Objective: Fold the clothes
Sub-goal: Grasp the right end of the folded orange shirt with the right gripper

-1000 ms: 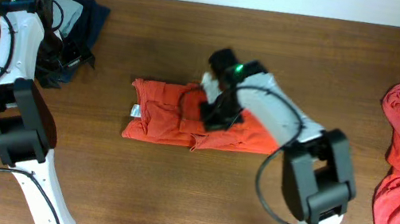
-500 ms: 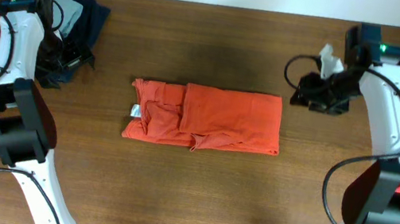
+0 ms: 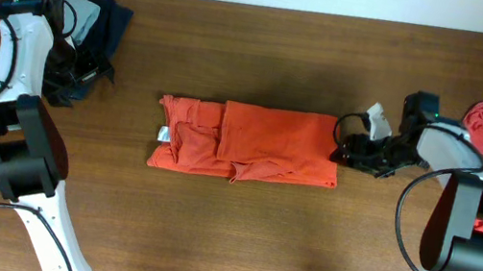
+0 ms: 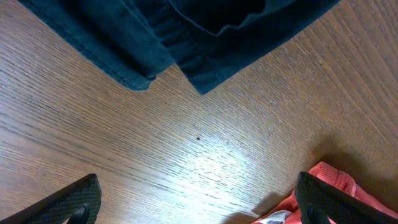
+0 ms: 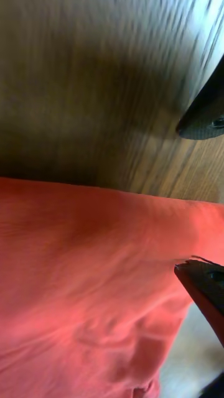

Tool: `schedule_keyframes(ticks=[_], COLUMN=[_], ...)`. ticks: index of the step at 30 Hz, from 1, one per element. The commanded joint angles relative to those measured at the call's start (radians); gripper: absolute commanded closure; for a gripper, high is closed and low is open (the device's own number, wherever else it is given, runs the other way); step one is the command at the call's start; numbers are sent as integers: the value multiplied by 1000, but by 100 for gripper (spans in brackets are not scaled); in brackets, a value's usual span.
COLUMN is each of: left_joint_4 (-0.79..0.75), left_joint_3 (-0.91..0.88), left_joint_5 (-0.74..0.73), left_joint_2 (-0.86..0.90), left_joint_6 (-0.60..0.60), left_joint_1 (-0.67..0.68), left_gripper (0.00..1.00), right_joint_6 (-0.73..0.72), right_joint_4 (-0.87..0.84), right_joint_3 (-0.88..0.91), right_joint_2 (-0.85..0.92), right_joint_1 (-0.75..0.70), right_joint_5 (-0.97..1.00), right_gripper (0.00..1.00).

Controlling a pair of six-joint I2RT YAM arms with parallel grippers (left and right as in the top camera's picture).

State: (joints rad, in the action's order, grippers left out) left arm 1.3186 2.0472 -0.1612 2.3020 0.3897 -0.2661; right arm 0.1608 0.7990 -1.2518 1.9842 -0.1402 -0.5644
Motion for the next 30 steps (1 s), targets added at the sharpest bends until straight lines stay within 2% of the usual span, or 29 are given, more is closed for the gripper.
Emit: schedule_keyframes(ticks=[1,5,16,22,23,24,26,28,30], left_joint_4=[-2,-2,-2,-2,-2,-2,-2,-2,-2], left_joint_3=[13,13,13,13,13,13,13,13,13], left_joint_5=[0,0,0,0,0,0,0,0,0], left_joint_2=[-6,-6,-6,-6,-6,-6,-6,-6,-6], left_joint_6=[6,6,6,6,6,6,6,6,6], left_joint_1=[-2,-2,-2,-2,-2,-2,-2,-2,-2], left_gripper=[1,1,1,1,1,1,1,1,1], right_joint_6=[-6,-66,-91,-91,-91,-91,-91,-91,-90], right_joint_4=[-31,-71,-142,-139,-137,-134,-129,-113,-97], right_joint_3=[20,20,19,18,18,18,17,10,2], right_joint_2=[3,3,37,36,36,36,36,36,36], right_joint_1=[16,31,127,93,81,63,31,-7,-53], right_joint_5=[-53,-56,-67,-26,-25,-26,-26,-26,-26], right_gripper=[33,33,34,50,57,73,91,96,96])
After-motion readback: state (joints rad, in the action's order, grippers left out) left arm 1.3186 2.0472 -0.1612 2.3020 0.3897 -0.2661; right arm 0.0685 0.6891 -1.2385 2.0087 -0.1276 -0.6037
